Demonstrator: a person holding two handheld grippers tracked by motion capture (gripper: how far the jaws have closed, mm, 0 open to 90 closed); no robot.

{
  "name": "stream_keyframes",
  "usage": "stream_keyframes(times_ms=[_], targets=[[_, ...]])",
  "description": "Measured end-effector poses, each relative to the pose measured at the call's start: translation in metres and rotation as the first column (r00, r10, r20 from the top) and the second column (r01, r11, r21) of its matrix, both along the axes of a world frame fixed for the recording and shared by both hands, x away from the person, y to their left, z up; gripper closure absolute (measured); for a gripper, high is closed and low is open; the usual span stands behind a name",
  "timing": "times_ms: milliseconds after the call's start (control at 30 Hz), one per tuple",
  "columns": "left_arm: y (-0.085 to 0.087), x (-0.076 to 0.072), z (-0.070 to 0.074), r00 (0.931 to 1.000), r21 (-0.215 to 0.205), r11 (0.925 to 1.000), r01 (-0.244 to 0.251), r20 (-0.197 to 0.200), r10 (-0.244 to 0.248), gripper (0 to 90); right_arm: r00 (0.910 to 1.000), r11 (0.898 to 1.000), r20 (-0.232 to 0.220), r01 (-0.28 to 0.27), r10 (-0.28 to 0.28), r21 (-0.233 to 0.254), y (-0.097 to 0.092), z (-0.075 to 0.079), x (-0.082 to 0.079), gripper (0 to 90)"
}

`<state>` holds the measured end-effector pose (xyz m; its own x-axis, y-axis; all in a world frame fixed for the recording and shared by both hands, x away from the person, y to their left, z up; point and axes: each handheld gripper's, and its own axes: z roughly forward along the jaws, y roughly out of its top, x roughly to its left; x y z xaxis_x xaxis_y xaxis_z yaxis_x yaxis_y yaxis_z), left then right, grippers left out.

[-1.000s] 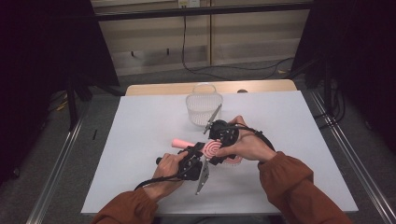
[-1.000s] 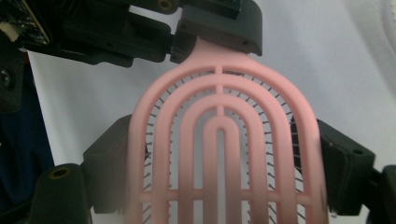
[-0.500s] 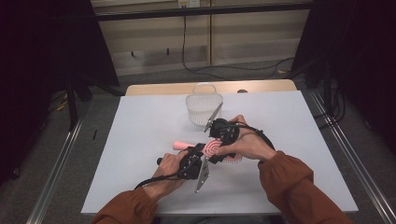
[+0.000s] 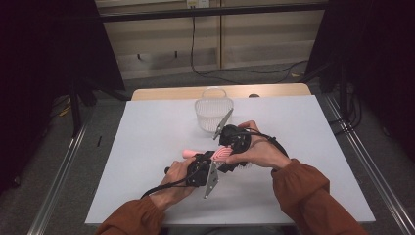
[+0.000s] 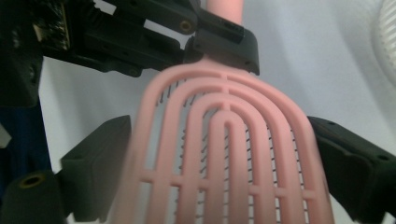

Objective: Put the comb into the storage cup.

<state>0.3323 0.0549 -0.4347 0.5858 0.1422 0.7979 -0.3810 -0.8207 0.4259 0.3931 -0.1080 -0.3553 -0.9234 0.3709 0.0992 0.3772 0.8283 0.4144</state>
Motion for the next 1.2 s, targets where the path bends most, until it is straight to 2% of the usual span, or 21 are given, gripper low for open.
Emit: stream_keyframes(times_ms=[67,200,400,467,533,667,700,733,800,833,900,967,1033,1100,1200], targets=[[0.0,0.001,0.0,0.9999,-0.006,1.0,-0.003,-0.013,0.003,80.3,0.9999,1.0,0.014,-0.001,0.001,0.004,0.0,0.002,-0.001,6.4],[0.001,0.003,0.001,0.9998,-0.012,0.9999,-0.006,-0.02,0.006,80.4,0.9994,1.0,0.035,0.007,-0.007,0.001,-0.002,0.005,-0.003,6.8],[0.004,0.005,0.002,0.9992,-0.028,0.9994,-0.02,-0.035,0.019,80.6,0.9968,0.999,0.077,0.021,-0.024,0.039,-0.009,0.012,-0.004,4.7],[0.005,0.007,0.002,0.9978,-0.027,0.9992,-0.029,-0.06,0.027,80.6,0.9958,0.999,0.089,0.019,-0.023,0.043,-0.011,0.013,-0.005,6.1],[0.006,0.008,0.001,0.9975,-0.035,0.9989,-0.032,-0.065,0.03,80.7,0.9938,0.999,0.11,0.011,-0.015,0.042,-0.012,0.014,-0.007,6.5],[0.009,0.009,0.003,0.9958,-0.036,0.9982,-0.048,-0.08,0.045,80.7,0.9917,0.998,0.124,0.025,-0.032,0.058,-0.016,0.016,-0.009,5.7],[0.009,0.01,0.002,0.9954,-0.054,0.9974,-0.048,-0.085,0.043,80.7,0.9909,0.998,0.132,0.021,-0.029,0.062,-0.017,0.016,-0.009,5.4],[0.01,0.01,0.004,0.9951,-0.044,0.9976,-0.053,-0.085,0.049,80.7,0.9902,0.997,0.136,0.025,-0.034,0.067,-0.018,0.017,-0.009,5.5],[0.012,0.012,0.006,0.9947,-0.057,0.9968,-0.056,-0.09,0.051,80.7,0.9886,0.997,0.145,0.031,-0.041,0.073,-0.021,0.018,-0.01,5.3],[0.013,0.013,0.006,0.9932,-0.072,0.9955,-0.062,-0.103,0.054,80.7,0.9868,0.996,0.156,0.032,-0.044,0.079,-0.022,0.019,-0.01,5.3],[0.015,0.015,0.007,0.9928,-0.076,0.9948,-0.069,-0.103,0.061,80.6,0.9818,0.994,0.179,0.046,-0.063,0.1,-0.025,0.022,-0.011,5.5],[0.017,0.017,0.007,0.9899,-0.11,0.9907,-0.08,-0.126,0.065,80.7,0.969,0.99,0.23,0.063,-0.091,0.127,-0.029,0.026,-0.012,4.8],[0.02,0.019,0.008,0.988,-0.118,0.9888,-0.092,-0.135,0.076,80.7,0.9612,0.986,0.252,0.077,-0.113,0.149,-0.034,0.031,-0.013,5.2],[0.023,0.021,0.009,0.9853,-0.148,0.984,-0.099,-0.153,0.076,80.7,0.9557,0.979,0.262,0.087,-0.135,0.185,-0.039,0.035,-0.015,5.5],[0.028,0.023,0.011,0.9824,-0.16,0.9807,-0.113,-0.166,0.086,80.7,0.9491,0.97,0.271,0.101,-0.161,0.222,-0.047,0.037,-0.017,4.9]])
